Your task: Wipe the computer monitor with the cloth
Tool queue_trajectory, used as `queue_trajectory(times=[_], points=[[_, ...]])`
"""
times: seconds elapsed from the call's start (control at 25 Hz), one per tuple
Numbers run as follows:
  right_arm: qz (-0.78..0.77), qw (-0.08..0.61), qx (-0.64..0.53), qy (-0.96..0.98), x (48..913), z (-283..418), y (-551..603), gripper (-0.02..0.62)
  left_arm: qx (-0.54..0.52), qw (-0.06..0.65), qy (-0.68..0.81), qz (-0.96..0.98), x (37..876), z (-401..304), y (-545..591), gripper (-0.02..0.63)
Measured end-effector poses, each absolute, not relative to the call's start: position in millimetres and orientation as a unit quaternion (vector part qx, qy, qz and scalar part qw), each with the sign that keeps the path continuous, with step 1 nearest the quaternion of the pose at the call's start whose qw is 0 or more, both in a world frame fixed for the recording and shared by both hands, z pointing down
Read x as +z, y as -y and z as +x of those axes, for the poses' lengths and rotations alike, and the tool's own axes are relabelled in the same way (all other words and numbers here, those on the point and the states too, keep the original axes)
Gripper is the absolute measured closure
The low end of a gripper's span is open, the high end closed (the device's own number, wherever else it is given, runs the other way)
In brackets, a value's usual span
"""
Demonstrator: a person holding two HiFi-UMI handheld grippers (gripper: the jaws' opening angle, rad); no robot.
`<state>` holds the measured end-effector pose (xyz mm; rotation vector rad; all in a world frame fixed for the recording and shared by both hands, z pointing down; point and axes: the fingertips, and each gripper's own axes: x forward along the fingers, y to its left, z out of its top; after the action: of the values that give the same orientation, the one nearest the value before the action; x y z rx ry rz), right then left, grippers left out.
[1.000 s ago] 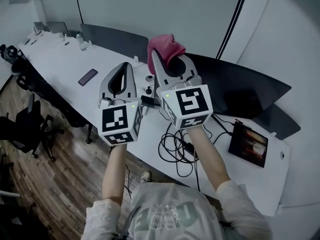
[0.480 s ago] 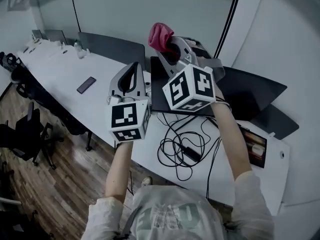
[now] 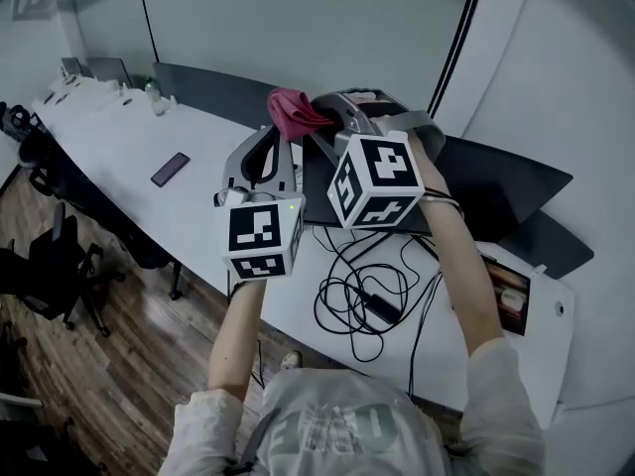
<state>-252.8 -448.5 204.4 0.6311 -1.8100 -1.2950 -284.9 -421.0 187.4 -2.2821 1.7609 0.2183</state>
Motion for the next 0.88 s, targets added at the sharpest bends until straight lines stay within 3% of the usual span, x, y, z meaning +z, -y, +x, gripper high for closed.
queue_trajectory(times=[0.88], points=[[0.232, 0.453, -0.472, 0.720, 226, -213, 446, 0.548, 0.077, 0.109, -0.619, -0.774, 204, -272, 402, 0.591]])
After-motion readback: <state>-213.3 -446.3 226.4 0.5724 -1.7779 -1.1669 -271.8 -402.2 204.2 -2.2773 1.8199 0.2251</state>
